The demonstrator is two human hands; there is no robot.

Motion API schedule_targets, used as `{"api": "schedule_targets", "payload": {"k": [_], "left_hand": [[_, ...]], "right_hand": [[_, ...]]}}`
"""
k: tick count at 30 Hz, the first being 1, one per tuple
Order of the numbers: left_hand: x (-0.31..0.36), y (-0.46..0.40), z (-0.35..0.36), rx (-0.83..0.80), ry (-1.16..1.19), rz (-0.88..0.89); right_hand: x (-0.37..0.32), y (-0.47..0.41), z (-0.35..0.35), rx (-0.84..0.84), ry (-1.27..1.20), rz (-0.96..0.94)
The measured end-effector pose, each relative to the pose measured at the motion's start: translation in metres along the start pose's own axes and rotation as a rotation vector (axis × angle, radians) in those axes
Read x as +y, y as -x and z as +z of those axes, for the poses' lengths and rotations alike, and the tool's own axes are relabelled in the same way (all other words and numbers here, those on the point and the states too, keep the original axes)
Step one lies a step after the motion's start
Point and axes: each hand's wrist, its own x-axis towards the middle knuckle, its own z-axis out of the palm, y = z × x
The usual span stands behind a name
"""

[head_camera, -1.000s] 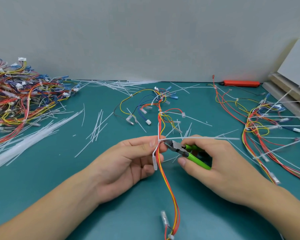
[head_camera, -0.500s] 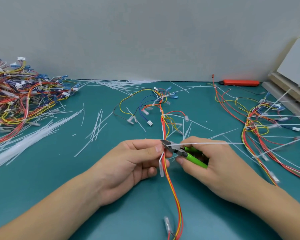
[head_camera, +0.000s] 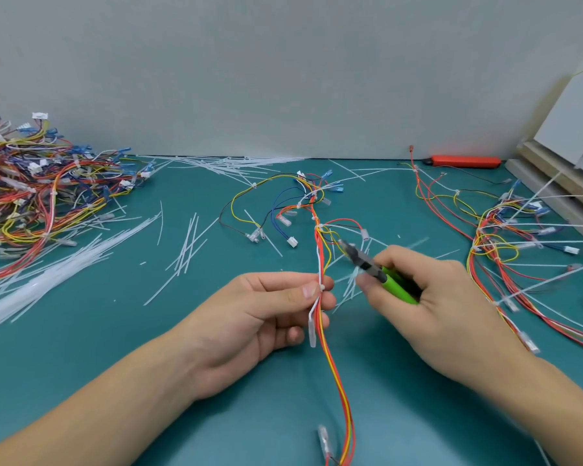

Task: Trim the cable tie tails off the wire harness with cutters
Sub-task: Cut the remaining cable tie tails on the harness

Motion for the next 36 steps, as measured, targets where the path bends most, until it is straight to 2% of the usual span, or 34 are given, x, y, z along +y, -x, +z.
{"api": "schedule_targets", "payload": {"k": [6, 12, 19, 24, 29, 33, 36], "left_hand": [[0.003, 0.003, 0.000, -0.040, -0.007, -0.003], [0.006, 0.007, 0.000, -0.170, -0.145, -0.028], [0.011, 0.009, 0.000, -0.314, -0.299, -0.062], [0.011, 0.009, 0.003, -0.328, -0.428, -0.049], [0.005, 0.010, 0.011, -0.264, -0.458, -0.038], [-0.001, 0.005, 0.014, -0.054, -0.298, -0.019], [0.002, 0.001, 0.012, -0.050, -0.178, -0.052]], "right_hand": [[0.012, -0.006, -0.008, 0.190, -0.025, 0.104], [0.020, -0.010, -0.010, 0.264, -0.058, 0.215], [0.013, -0.012, -0.005, 0.324, -0.394, 0.308], [0.007, -0.013, -0.007, 0.315, -0.567, 0.322], [-0.001, -0.007, -0.005, 0.281, -0.565, 0.170], [-0.009, -0.002, -0.002, 0.197, -0.555, 0.060], [-0.017, -0.001, 0.001, 0.147, -0.619, 0.042]]}}
